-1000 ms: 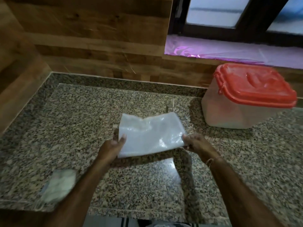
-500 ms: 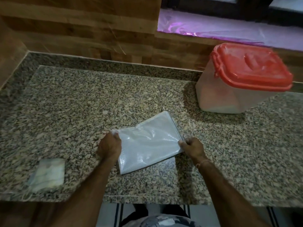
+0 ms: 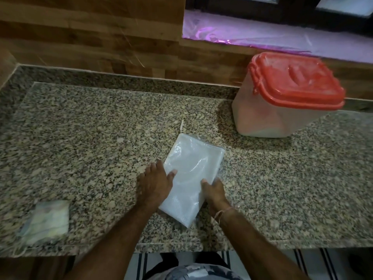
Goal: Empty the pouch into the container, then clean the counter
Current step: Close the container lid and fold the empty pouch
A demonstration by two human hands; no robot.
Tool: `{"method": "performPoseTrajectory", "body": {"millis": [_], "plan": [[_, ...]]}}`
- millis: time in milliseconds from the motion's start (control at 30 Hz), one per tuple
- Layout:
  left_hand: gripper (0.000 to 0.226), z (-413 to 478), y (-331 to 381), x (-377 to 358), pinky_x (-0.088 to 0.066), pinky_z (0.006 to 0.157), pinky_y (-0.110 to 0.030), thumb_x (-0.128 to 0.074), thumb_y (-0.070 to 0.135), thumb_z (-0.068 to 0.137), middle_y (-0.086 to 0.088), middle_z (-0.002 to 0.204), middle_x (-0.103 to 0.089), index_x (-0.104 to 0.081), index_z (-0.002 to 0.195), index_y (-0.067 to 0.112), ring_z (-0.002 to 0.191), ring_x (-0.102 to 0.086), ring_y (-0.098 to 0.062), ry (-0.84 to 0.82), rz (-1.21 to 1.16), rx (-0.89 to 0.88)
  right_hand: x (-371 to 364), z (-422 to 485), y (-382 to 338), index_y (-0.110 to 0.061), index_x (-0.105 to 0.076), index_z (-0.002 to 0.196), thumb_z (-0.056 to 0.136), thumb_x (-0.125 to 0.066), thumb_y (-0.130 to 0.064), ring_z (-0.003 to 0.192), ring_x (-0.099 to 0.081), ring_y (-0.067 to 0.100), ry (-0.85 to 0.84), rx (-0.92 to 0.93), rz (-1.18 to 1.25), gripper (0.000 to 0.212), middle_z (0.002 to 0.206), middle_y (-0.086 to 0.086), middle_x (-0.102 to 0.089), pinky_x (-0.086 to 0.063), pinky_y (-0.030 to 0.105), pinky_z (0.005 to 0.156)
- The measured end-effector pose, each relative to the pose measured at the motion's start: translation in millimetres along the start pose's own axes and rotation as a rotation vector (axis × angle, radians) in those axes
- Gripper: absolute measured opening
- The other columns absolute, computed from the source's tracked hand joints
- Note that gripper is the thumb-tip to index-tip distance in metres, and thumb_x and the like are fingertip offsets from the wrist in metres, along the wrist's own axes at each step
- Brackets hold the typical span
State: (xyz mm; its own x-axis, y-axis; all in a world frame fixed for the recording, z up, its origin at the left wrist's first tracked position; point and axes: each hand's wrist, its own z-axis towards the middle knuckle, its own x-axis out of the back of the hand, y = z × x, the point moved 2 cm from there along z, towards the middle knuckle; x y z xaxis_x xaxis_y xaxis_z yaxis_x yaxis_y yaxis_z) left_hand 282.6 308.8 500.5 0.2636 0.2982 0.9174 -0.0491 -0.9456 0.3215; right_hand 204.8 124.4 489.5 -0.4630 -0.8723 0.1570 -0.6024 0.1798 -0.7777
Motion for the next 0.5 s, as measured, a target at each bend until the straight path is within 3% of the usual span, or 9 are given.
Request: {"method": "performPoseTrajectory", "body": {"millis": [100, 200, 267, 300, 400, 500], "plan": [[0.06, 8.8, -1.6, 4.4, -0.047, 0.103, -0.051, -0.057, 0.061, 0.093, -0.009, 0.139, -0.054, -0.042, 0.137, 0.022, 0.124, -0.054, -0.03, -0.12, -0.273, 0.123, 4.3, -1.8, -14.0, -0.006, -0.066, 0.117, 0.1, -0.053, -0.013, 0.096, -0.074, 0.036, -0.037, -0.011, -0.008, 0.022, 0.105, 0.017, -0.076, -0.06, 0.057, 0.087], [0.086, 12.2, -7.7, 3.3, -0.049, 0.104, -0.053, -0.074, 0.067, 0.075, -0.007, 0.146, -0.048, -0.045, 0.143, 0.023, 0.128, -0.053, -0.031, -0.254, -0.48, 0.189, 9.7, -3.1, -21.5, -0.009, -0.066, 0.118, 0.103, -0.051, -0.015, 0.099, -0.074, 0.035, -0.082, -0.002, 0.001, 0.022, 0.107, 0.015, -0.077, -0.06, 0.056, 0.089], [0.1, 10.9, -8.7, 5.7, -0.056, 0.098, -0.05, -0.087, 0.062, 0.06, -0.006, 0.14, -0.057, -0.045, 0.142, 0.023, 0.119, -0.062, -0.029, -0.336, -0.747, 0.285, 8.7, -4.0, -22.7, -0.008, -0.065, 0.12, 0.104, -0.051, -0.015, 0.101, -0.074, 0.034, -0.119, 0.01, 0.002, 0.023, 0.11, 0.014, -0.077, -0.059, 0.056, 0.091], [0.095, 10.3, -8.7, 7.8, -0.058, 0.094, -0.048, -0.091, 0.052, 0.062, -0.006, 0.134, -0.062, -0.048, 0.139, 0.019, 0.113, -0.067, -0.027, -0.353, -0.827, 0.305, 8.7, -2.9, -22.2, -0.007, -0.065, 0.121, 0.104, -0.052, -0.016, 0.1, -0.074, 0.034, -0.126, 0.012, 0.005, 0.023, 0.11, 0.014, -0.077, -0.059, 0.057, 0.091], [0.046, 9.8, -10.6, 12.2, -0.061, 0.07, -0.03, -0.089, 0.022, 0.078, -0.007, 0.109, -0.075, -0.065, 0.116, 0.009, 0.084, -0.074, -0.018, -0.399, -0.927, 0.302, 13.0, -3.5, -25.1, -0.007, -0.064, 0.12, 0.104, -0.054, -0.018, 0.098, -0.075, 0.034, -0.131, 0.019, 0.02, 0.023, 0.109, 0.014, -0.077, -0.06, 0.056, 0.088], [0.036, 6.8, -12.5, 13.8, -0.056, 0.058, -0.022, -0.085, 0.017, 0.082, -0.003, 0.096, -0.077, -0.071, 0.114, 0.007, 0.078, -0.074, -0.013, -0.408, -0.98, 0.273, 17.0, -7.5, -30.3, -0.01, -0.067, 0.114, 0.104, -0.055, -0.017, 0.091, -0.076, 0.031, -0.151, 0.047, 0.032, 0.017, 0.104, 0.013, -0.078, -0.064, 0.047, 0.078]]}}
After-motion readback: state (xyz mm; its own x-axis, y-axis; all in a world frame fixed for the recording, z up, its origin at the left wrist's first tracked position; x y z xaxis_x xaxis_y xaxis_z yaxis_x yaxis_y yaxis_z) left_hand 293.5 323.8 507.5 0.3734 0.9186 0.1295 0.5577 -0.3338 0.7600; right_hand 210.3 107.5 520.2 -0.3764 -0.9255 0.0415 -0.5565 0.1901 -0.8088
